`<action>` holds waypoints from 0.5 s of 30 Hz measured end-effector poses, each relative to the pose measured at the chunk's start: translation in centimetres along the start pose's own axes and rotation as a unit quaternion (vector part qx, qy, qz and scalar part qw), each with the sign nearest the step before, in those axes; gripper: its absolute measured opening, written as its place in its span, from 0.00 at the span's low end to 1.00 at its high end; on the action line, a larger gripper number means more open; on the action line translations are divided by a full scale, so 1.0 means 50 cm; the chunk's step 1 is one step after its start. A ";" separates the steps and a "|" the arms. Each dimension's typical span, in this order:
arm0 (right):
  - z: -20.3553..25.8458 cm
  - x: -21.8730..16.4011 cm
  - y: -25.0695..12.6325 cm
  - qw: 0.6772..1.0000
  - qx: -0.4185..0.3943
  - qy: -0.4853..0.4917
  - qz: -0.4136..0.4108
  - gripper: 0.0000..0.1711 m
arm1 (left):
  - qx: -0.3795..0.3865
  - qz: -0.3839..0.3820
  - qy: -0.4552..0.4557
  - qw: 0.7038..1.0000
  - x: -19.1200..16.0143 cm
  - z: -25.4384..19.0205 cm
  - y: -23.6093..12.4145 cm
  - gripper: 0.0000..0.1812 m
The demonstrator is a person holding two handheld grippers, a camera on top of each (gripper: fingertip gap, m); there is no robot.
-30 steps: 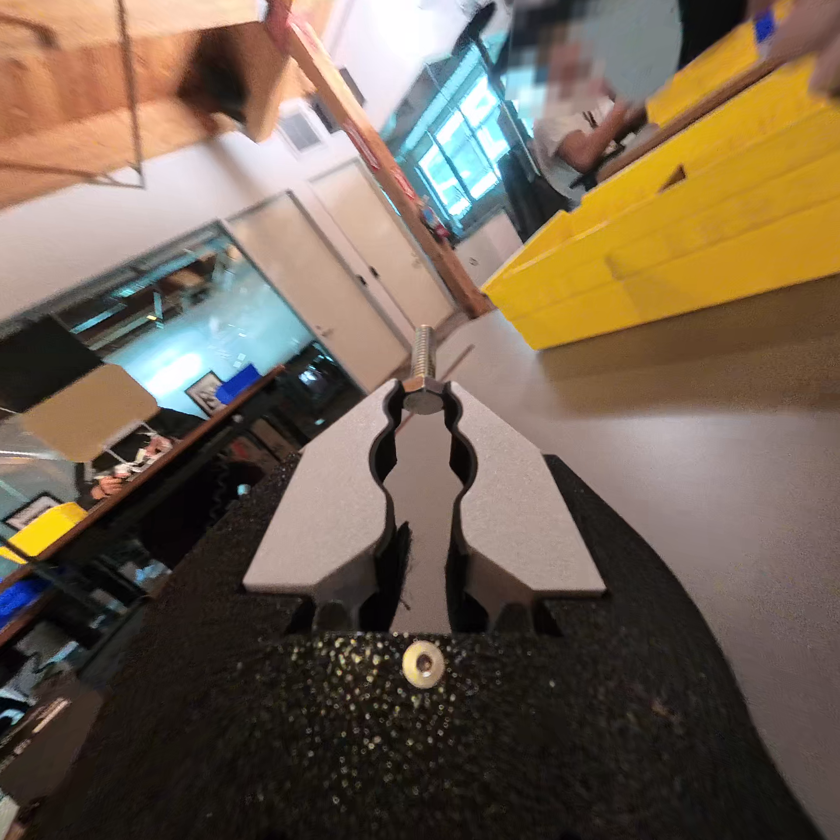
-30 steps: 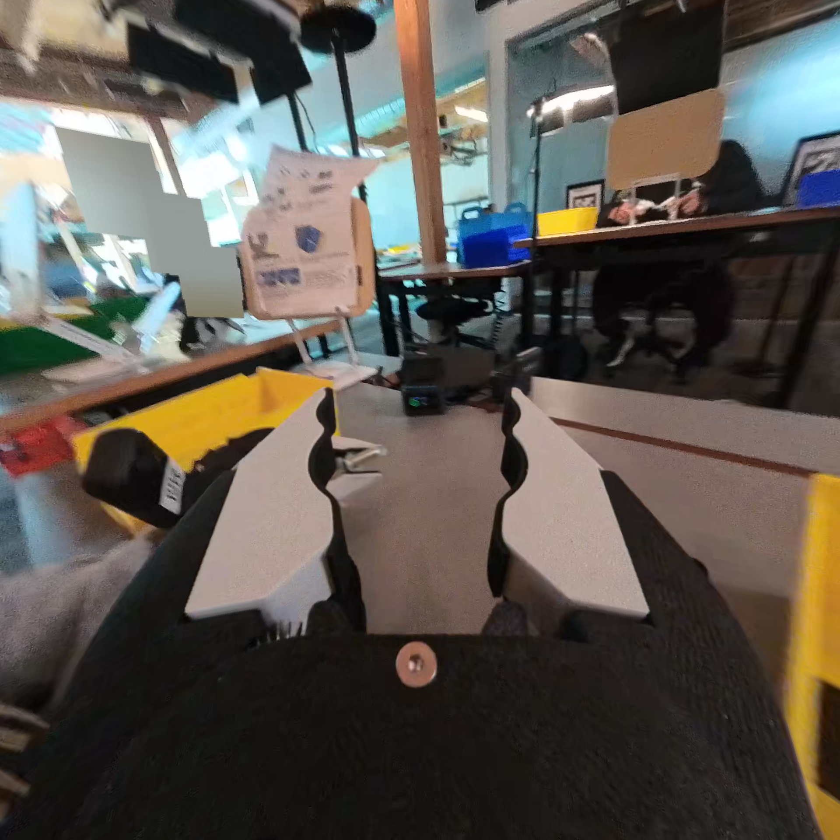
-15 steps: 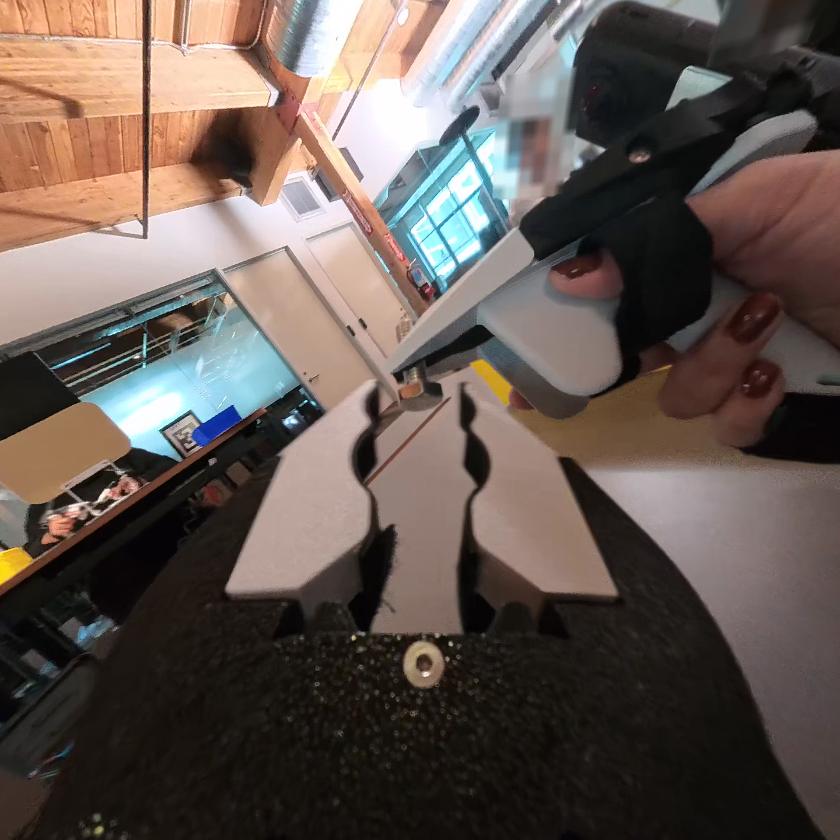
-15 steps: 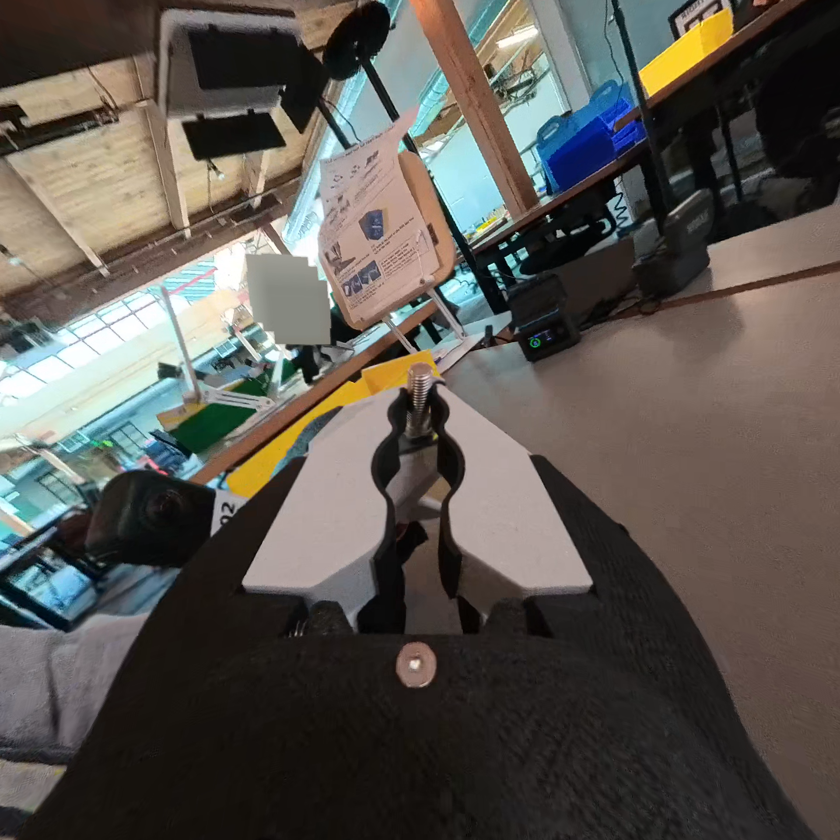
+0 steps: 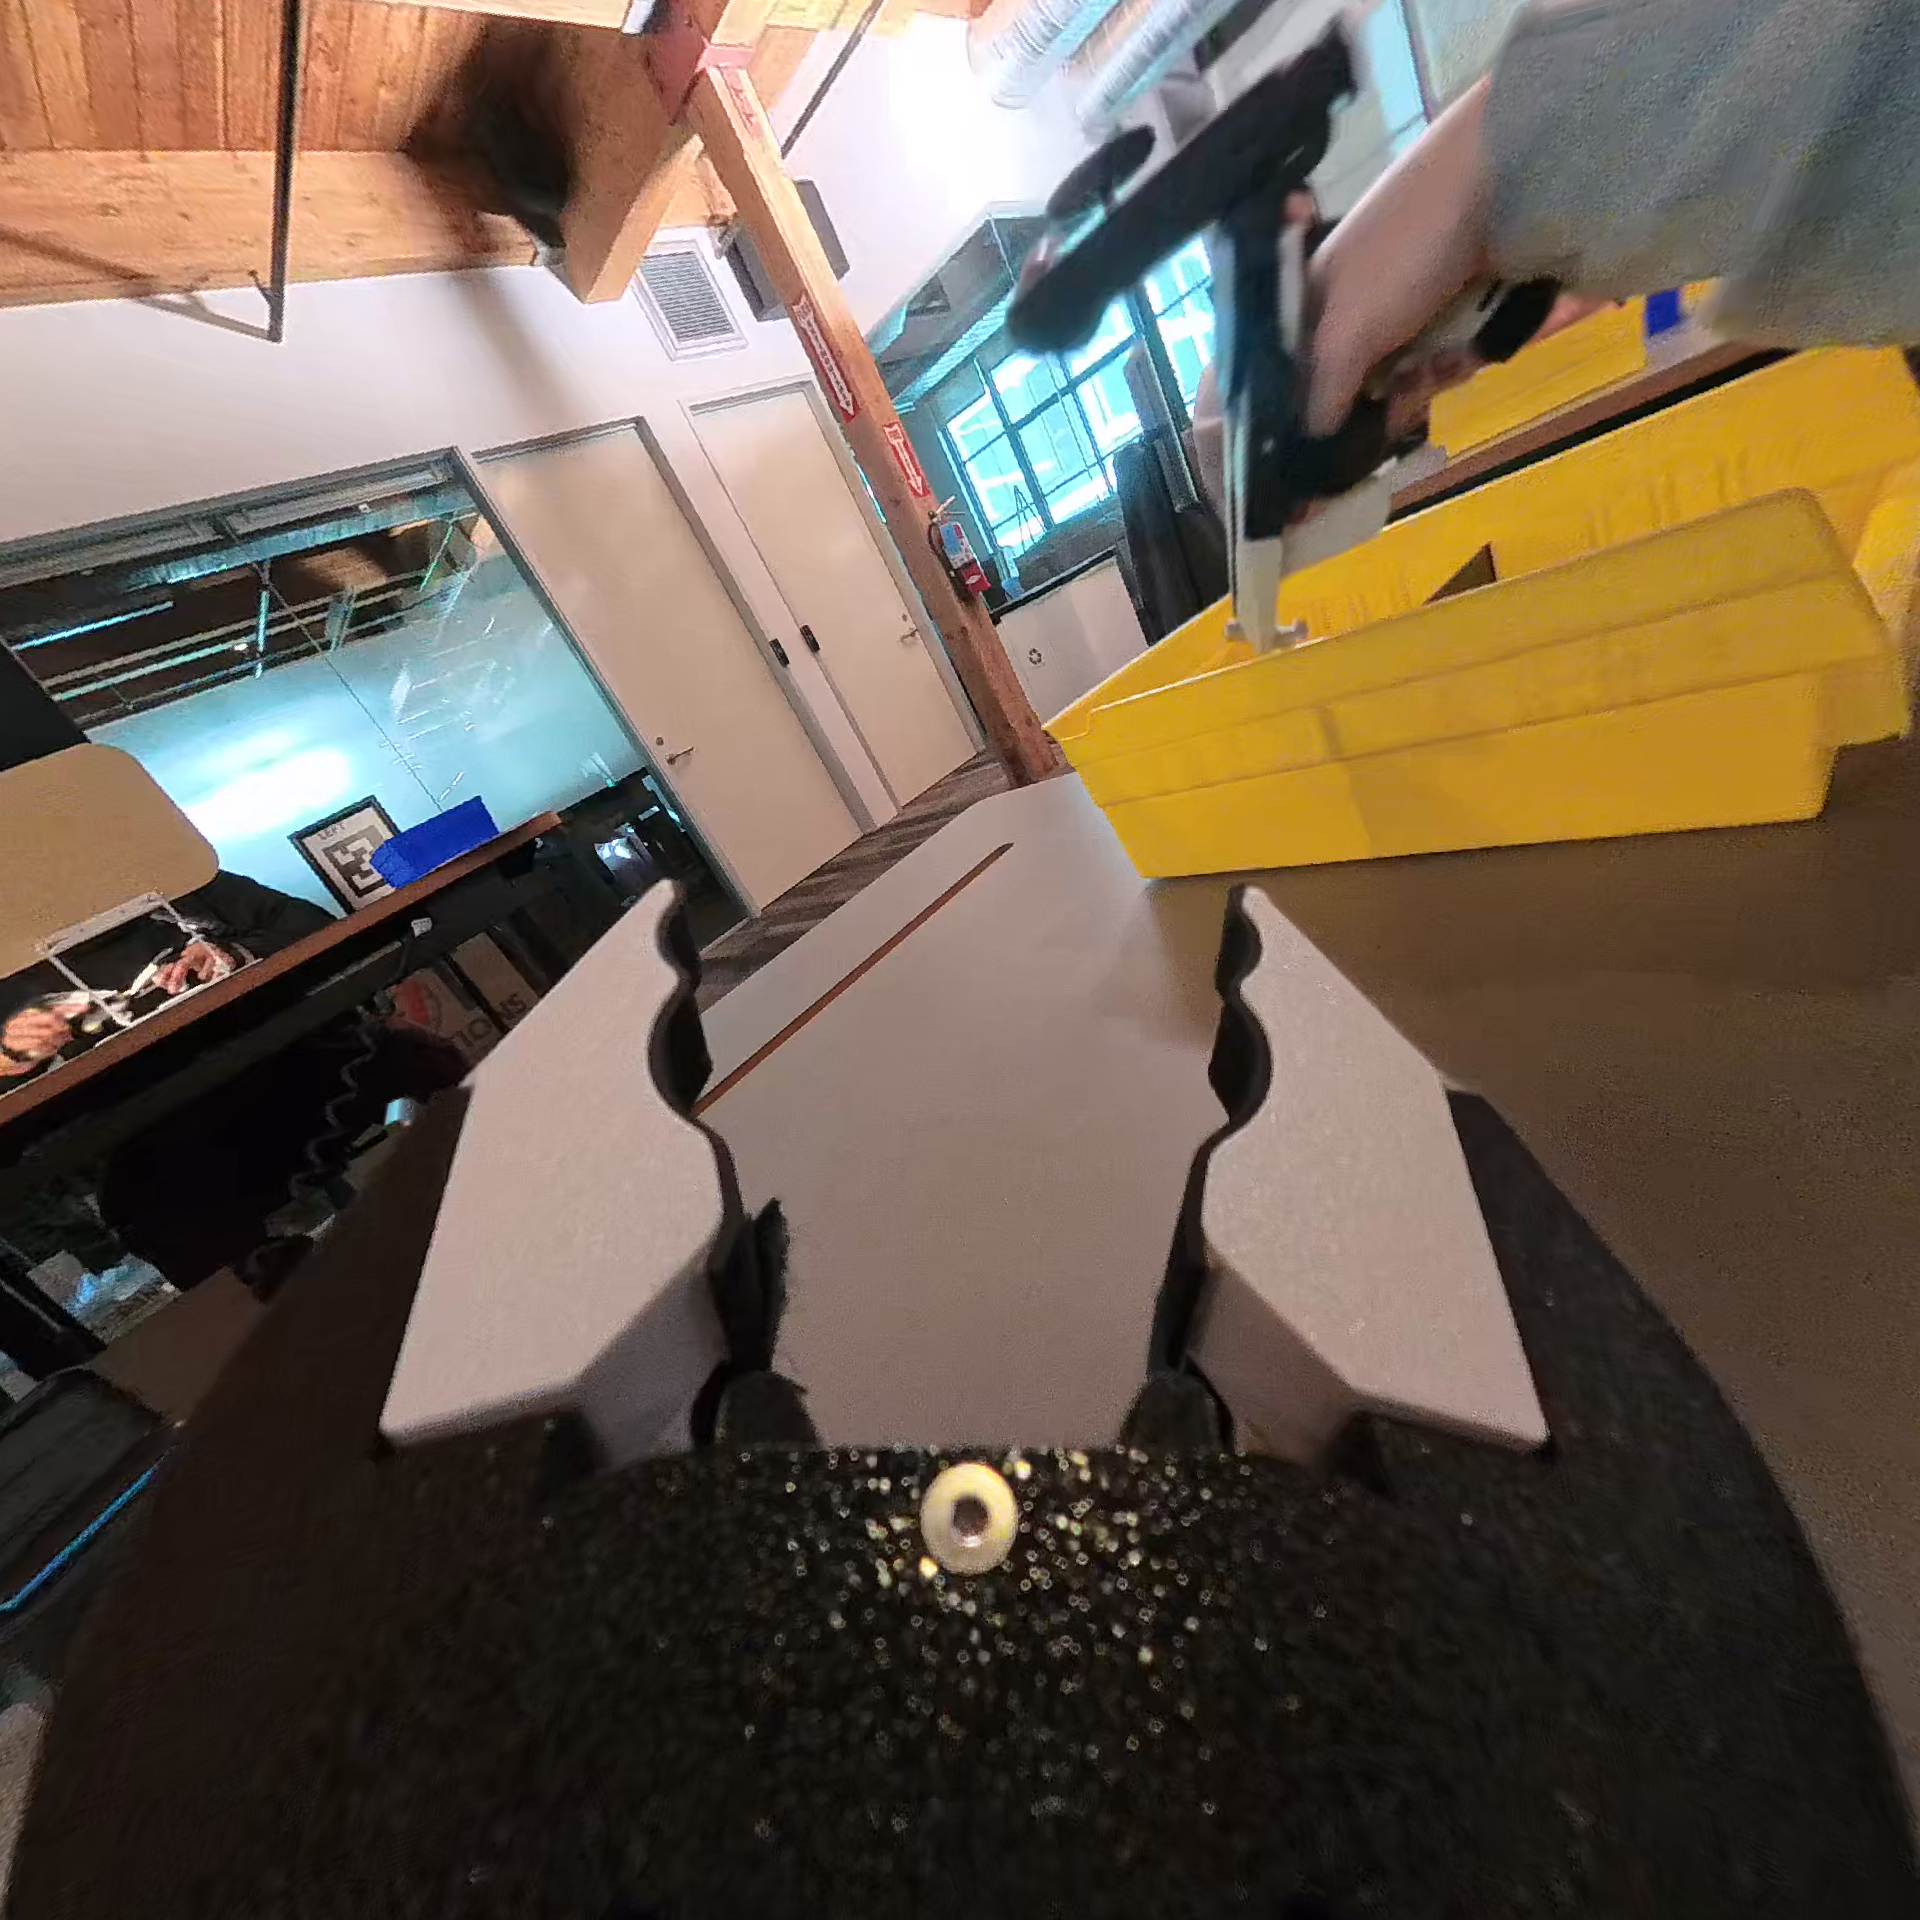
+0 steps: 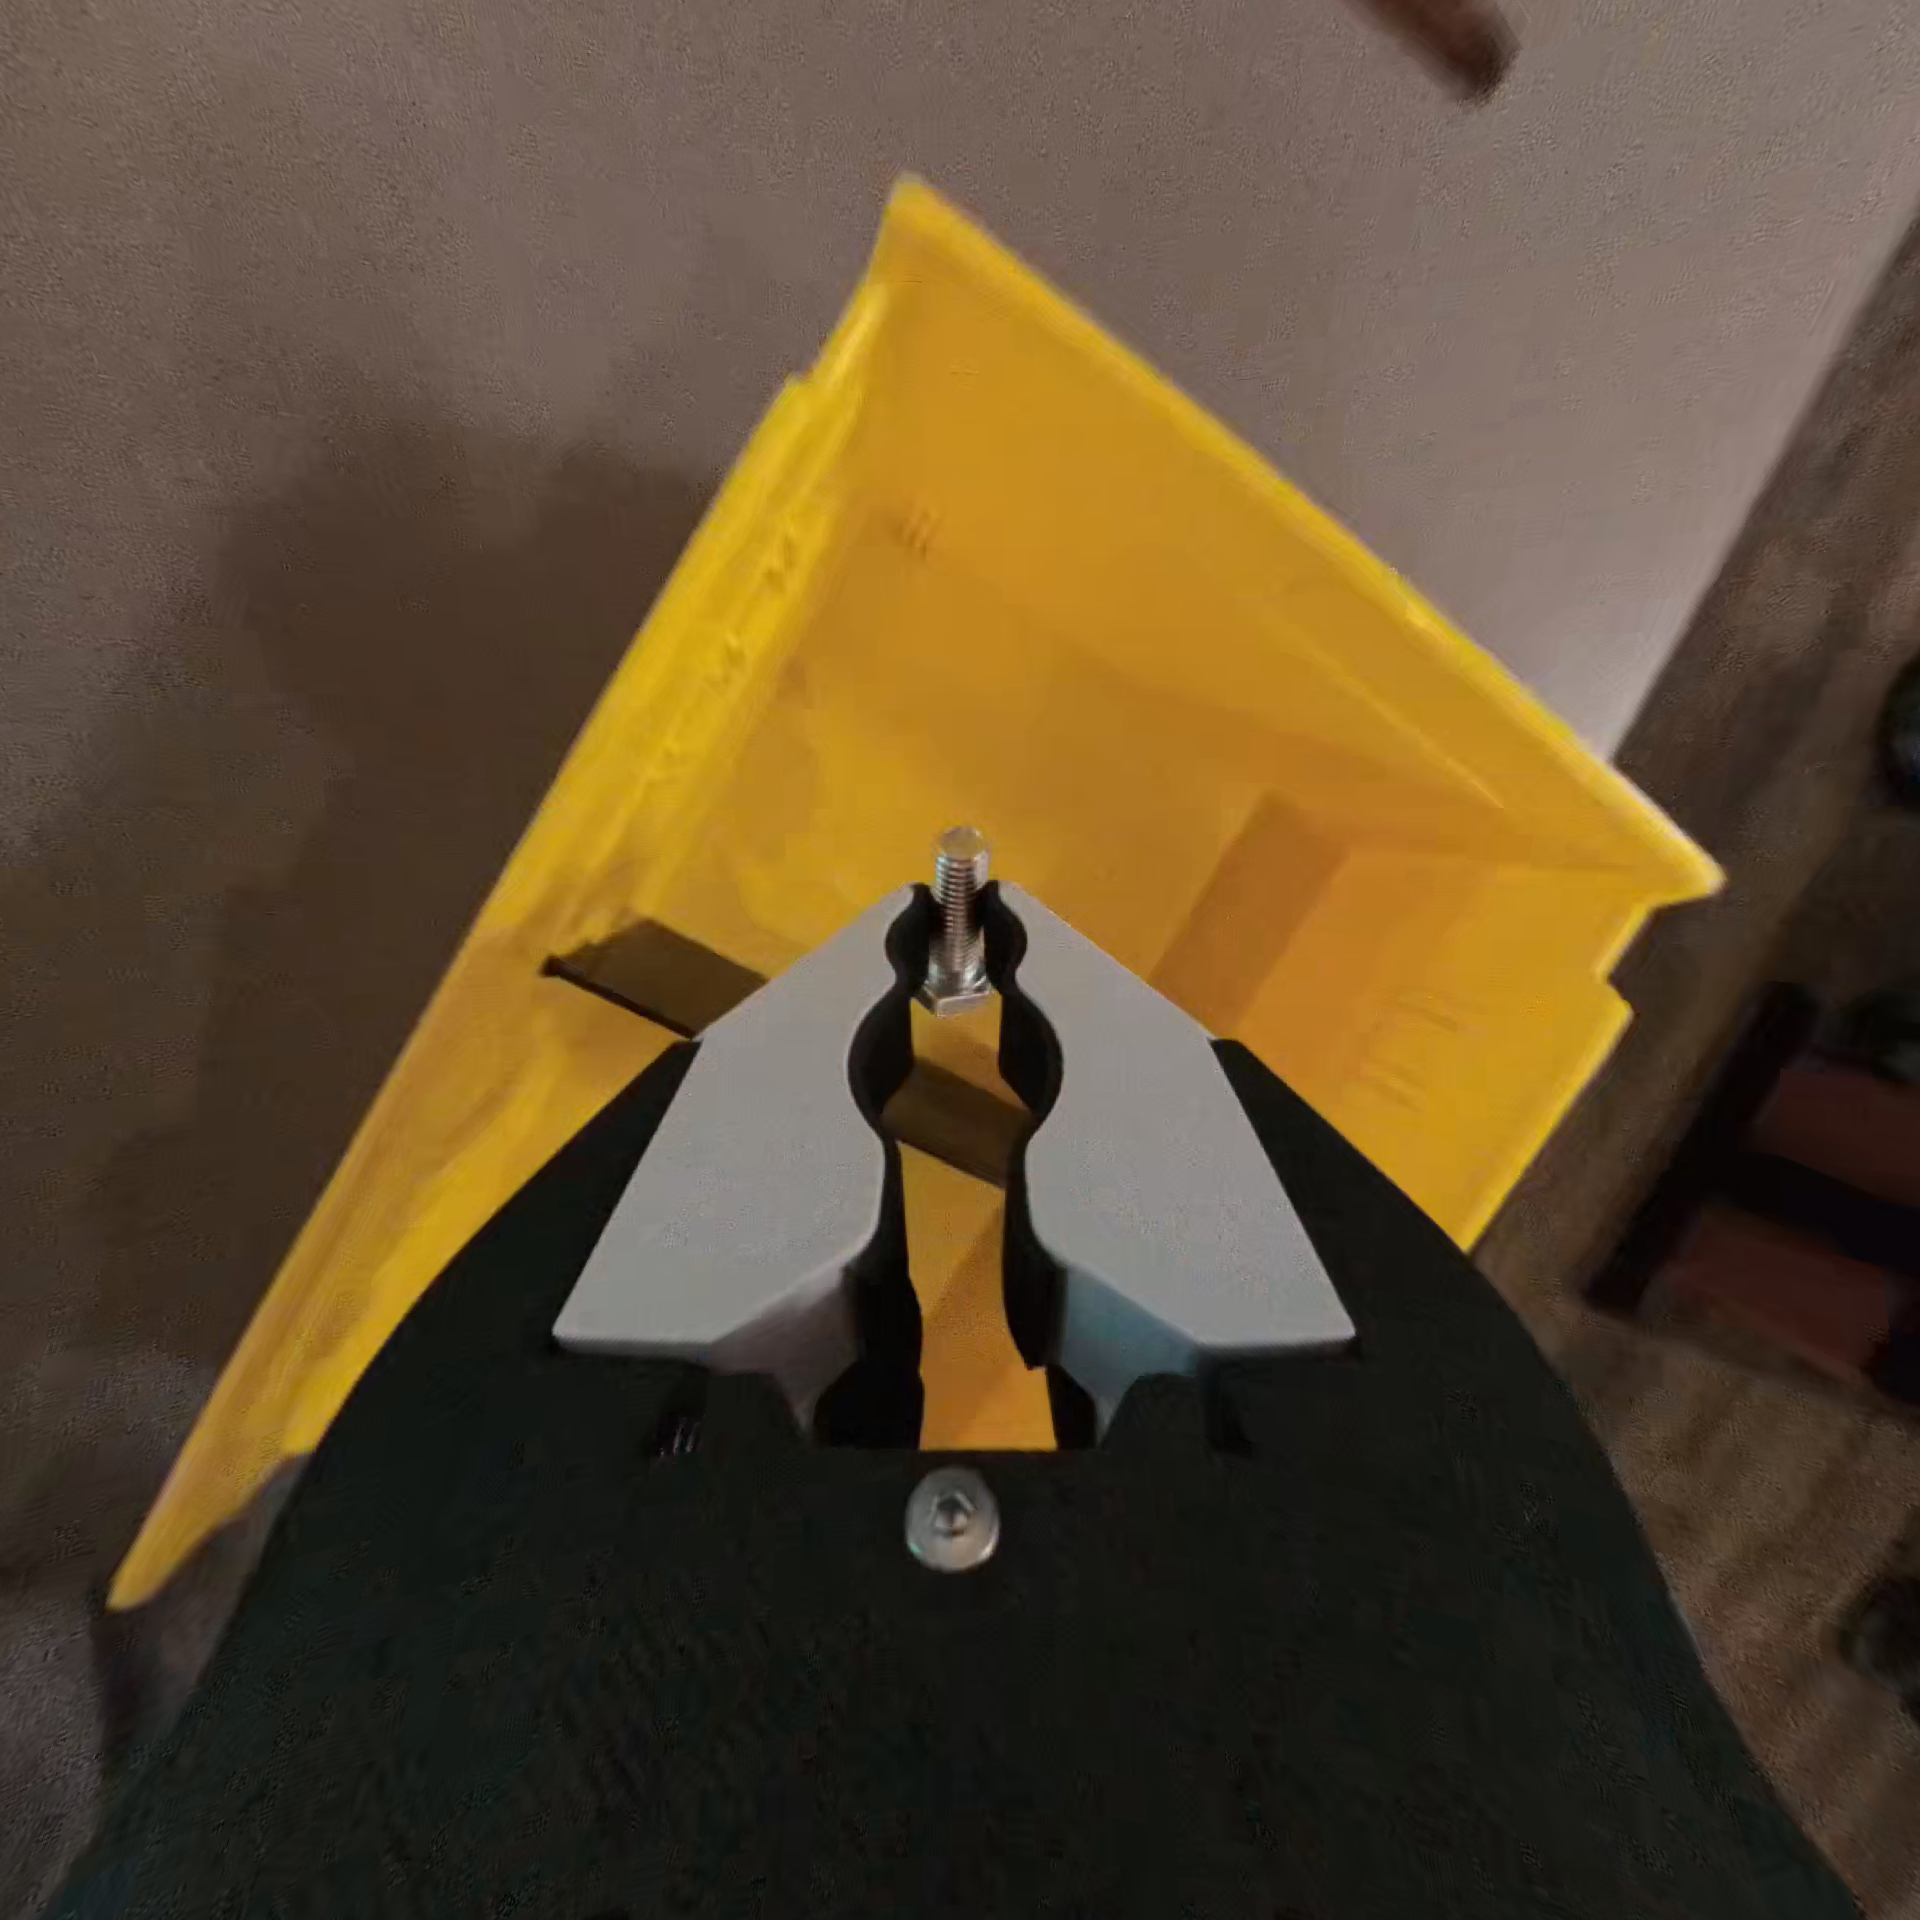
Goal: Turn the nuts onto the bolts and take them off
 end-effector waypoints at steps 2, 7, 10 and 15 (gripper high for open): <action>-0.024 0.005 0.060 0.995 0.041 -0.020 0.084 0.05 | -0.004 0.009 0.007 1.000 -0.007 -0.001 0.005 0.54; -0.041 0.013 0.143 0.985 0.107 0.003 0.134 0.05 | -0.004 0.019 0.001 1.000 -0.015 0.005 0.006 0.53; -0.039 0.011 0.154 0.986 0.104 0.026 0.128 0.14 | 0.000 0.023 -0.009 1.000 -0.018 0.010 0.006 0.53; -0.026 0.022 0.025 0.998 0.014 0.059 -0.011 0.17 | 0.008 0.023 -0.022 0.999 -0.017 0.014 0.007 0.51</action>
Point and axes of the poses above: each gripper's, where its closed fingertips meet, y out along the fingers, x out of its top, z = x × y across the jaws, the point moved 9 cm from there along -y, back along the fingers, and after that the axes turned 7 degrees about -y, right-handed, at the moved point
